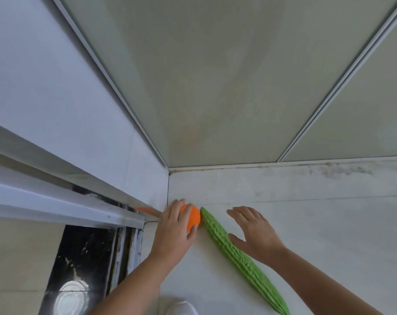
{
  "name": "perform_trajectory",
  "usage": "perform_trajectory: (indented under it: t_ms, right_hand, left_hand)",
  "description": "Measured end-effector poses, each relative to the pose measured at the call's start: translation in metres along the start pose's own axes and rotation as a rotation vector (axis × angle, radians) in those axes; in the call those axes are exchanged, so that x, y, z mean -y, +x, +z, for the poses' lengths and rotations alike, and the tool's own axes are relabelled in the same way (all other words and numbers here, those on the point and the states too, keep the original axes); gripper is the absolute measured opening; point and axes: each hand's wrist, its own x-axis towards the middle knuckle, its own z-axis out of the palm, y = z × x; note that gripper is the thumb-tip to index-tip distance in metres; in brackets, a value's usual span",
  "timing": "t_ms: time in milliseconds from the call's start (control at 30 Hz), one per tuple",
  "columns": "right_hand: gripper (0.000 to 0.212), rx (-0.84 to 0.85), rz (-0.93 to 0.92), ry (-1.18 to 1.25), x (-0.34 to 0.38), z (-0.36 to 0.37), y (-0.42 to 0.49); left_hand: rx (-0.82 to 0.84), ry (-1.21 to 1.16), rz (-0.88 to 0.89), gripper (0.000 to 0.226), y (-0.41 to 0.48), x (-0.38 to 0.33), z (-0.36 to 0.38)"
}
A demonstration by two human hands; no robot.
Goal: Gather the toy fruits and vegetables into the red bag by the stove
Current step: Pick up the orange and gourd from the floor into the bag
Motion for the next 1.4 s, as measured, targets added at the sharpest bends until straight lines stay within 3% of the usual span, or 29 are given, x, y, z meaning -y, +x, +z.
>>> perform_trajectory:
  t_ms: [233, 400, 700, 1400]
  right_hand:
    - [0.06, 0.122, 0.034, 0.061, -0.004, 0.05, 0.012]
    - [0.063, 0.124, 0.13, 0.142, -0.002, 0.068, 0.004]
    - [0.069, 0.202, 0.146, 0.158, 0.0, 0.089, -0.008]
    - [0.077, 0.267, 0.176, 0.141, -0.008, 0.097, -0.005]
  left_hand:
    - [0.016, 0.033, -0.015, 0.056, -0.002, 0.022, 0.047]
    - [0.042, -0.043, -0.217, 0.056, -0.014, 0.023, 0.073]
    - [0.042, -0.032, -0.194, 0.069, -0.013, 0.028, 0.085]
    - [0.094, -0.073, -0.243, 0.072, 0.003, 0.029, 0.093]
